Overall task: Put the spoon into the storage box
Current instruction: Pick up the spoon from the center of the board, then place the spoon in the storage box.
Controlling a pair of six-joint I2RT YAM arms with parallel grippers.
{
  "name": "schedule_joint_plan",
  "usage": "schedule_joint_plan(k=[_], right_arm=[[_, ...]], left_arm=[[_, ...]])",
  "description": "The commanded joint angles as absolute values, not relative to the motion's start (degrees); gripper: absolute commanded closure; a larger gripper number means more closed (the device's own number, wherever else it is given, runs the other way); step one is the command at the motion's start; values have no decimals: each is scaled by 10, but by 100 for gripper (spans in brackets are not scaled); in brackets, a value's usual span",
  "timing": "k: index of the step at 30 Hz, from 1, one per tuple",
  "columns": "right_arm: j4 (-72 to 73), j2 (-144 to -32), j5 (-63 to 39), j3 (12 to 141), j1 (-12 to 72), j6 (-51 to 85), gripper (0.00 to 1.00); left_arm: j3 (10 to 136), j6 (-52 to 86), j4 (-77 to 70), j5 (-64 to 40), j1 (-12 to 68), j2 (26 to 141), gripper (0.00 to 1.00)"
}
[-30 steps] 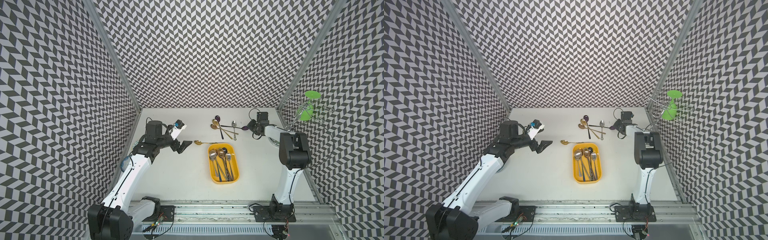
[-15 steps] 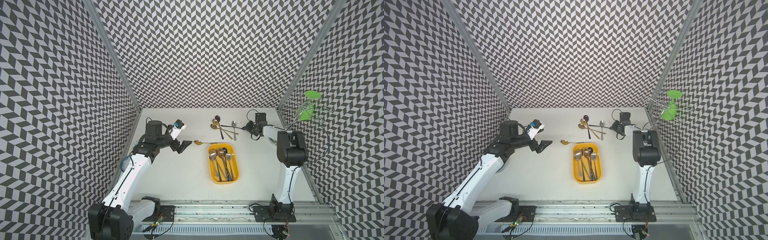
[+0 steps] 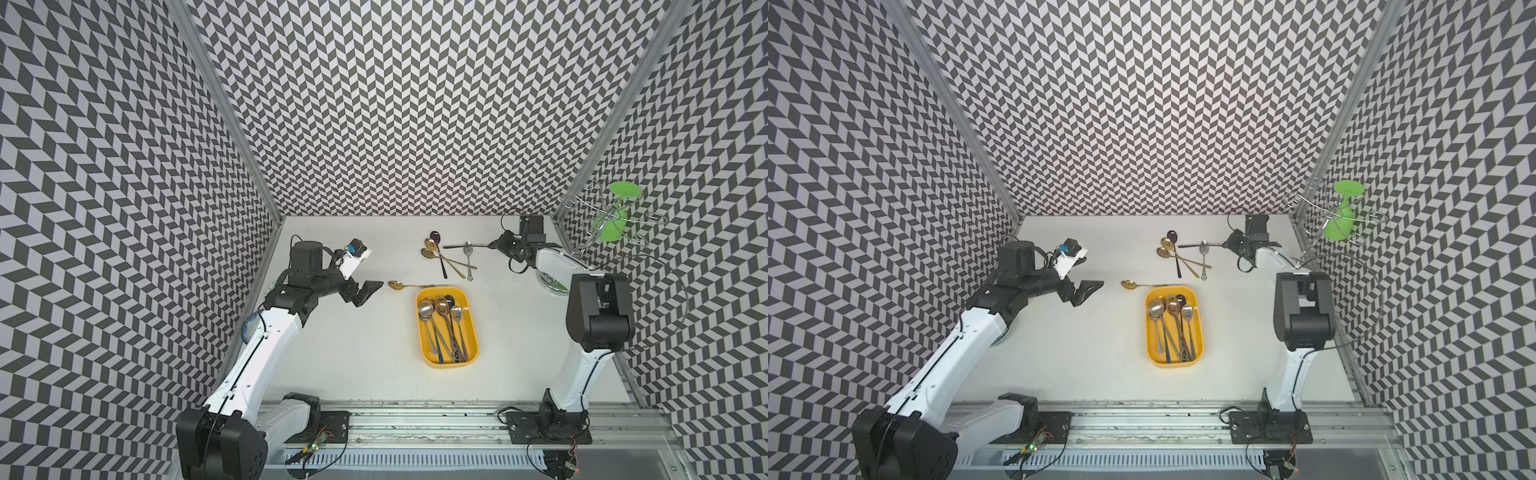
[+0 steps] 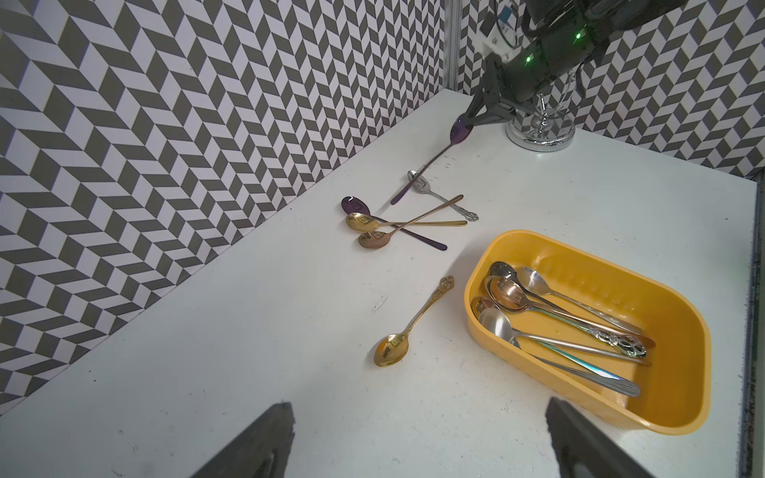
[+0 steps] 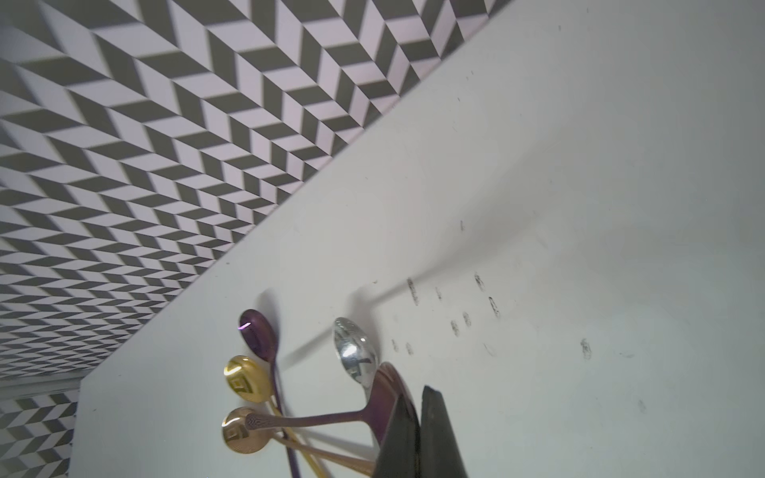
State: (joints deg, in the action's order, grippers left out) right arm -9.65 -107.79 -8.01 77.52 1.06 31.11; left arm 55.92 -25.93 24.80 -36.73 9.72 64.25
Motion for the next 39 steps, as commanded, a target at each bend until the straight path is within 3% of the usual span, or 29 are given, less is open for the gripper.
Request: schedule_joint_plan(k=[1, 12, 21, 25, 39], right_arm=[[-98, -1014, -98, 771, 20, 273, 100], [-138, -871, -79, 772, 98, 68, 100], [-170, -779, -133, 738, 155, -116, 100], [-217, -749, -163, 715, 198, -284, 100], [-382, -760, -154, 745, 286, -464, 100]], left_arm=[[565, -267, 253, -388, 94, 627, 1], [564, -270, 254, -401, 94, 633, 1], [567, -268, 257, -403, 93, 635, 1], [559, -266, 248, -406, 91, 637, 1], [553, -266, 243, -407, 84, 644, 1]])
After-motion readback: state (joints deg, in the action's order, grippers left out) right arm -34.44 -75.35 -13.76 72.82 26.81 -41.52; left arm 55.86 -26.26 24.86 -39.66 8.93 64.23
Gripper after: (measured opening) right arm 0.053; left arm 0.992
